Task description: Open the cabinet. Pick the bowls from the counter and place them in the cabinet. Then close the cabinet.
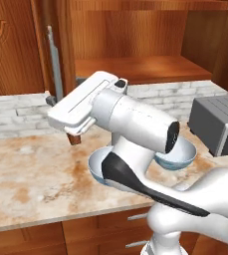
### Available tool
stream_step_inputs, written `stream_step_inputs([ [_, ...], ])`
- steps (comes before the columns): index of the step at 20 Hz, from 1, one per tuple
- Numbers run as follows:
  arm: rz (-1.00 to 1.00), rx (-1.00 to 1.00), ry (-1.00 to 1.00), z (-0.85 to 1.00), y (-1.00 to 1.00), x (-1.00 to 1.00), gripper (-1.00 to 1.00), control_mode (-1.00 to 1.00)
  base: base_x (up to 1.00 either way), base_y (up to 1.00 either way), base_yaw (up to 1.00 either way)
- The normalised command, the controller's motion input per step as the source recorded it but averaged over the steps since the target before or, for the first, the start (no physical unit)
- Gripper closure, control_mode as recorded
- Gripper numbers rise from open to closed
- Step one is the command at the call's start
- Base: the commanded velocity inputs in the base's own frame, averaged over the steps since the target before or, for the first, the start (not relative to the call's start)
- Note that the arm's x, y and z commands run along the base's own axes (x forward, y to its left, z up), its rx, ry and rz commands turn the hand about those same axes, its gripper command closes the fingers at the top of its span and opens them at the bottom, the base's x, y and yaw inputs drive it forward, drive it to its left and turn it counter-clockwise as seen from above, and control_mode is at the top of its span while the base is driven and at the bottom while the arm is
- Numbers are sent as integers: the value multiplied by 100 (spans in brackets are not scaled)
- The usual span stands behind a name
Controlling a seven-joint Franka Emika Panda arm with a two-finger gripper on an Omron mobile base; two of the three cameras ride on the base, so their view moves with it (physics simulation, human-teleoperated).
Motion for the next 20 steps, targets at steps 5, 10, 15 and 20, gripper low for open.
stream_step_inputs([
  [5, 3, -10, 16, -25, 100, 29, -100, -100, 0, 0, 0],
  [10, 5, -4, 3, -22, 60, 0, -100, -100, 0, 0, 0],
  [15, 8, -2, 0, 2, -28, -65, -100, -100, 0, 0, 0],
  [20, 6, -3, 2, 13, -36, -93, -100, -100, 0, 0, 0],
])
